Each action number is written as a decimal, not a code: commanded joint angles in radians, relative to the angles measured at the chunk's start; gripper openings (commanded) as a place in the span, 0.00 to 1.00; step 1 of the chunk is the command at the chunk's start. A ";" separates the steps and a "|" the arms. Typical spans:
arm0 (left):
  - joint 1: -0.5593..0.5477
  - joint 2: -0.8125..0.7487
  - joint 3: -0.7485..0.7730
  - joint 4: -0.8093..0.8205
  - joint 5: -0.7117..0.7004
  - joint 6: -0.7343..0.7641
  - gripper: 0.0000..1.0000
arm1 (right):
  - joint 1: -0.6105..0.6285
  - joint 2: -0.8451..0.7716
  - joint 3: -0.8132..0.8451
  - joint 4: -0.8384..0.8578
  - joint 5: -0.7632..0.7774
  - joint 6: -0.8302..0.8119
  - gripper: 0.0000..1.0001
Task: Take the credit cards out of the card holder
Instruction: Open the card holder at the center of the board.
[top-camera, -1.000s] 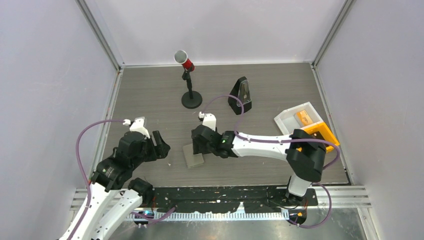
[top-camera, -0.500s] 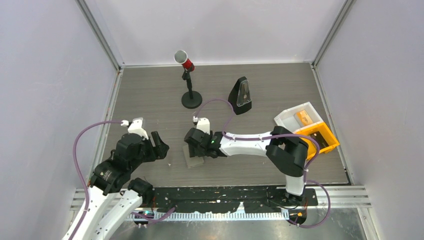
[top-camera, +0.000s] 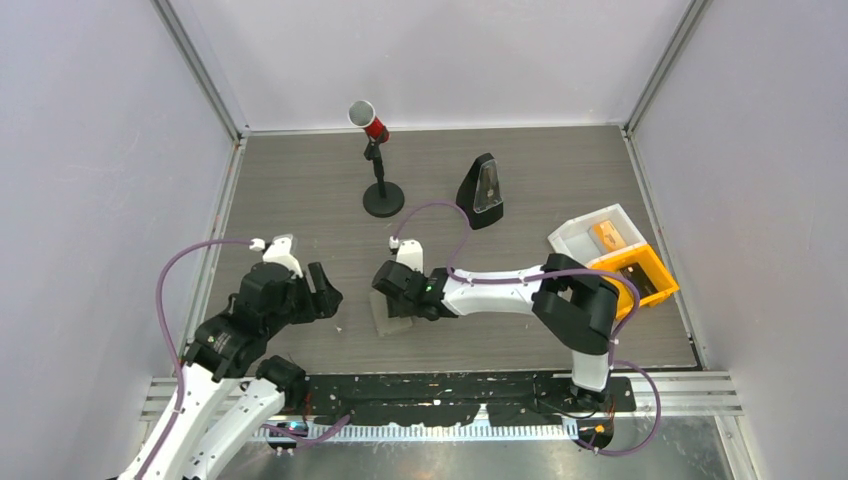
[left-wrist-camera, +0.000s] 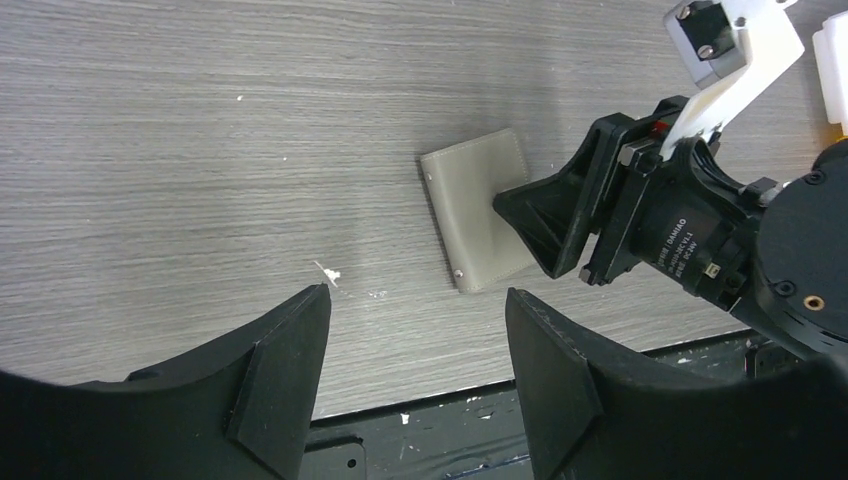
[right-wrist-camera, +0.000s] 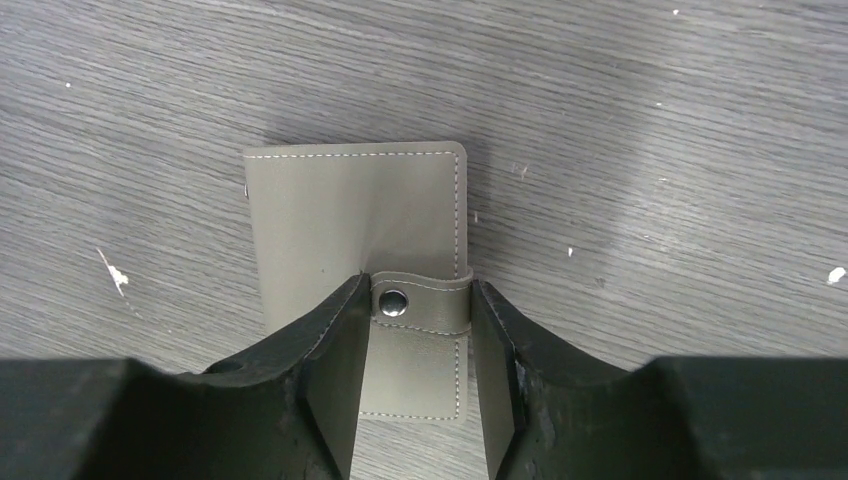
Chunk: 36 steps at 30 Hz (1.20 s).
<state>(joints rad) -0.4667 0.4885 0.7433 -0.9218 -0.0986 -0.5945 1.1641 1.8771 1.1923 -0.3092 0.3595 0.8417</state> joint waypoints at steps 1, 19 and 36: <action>-0.001 0.014 -0.013 0.044 0.034 -0.014 0.67 | 0.006 -0.067 -0.039 0.026 0.047 0.001 0.40; -0.001 0.233 -0.232 0.333 0.288 -0.160 0.66 | 0.006 -0.276 -0.295 0.334 -0.053 -0.069 0.05; -0.001 0.384 -0.276 0.552 0.428 -0.166 0.73 | -0.012 -0.506 -0.476 0.483 -0.115 -0.111 0.05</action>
<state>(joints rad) -0.4667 0.8860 0.4660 -0.4732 0.2623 -0.7563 1.1561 1.4414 0.7410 0.0708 0.2539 0.7521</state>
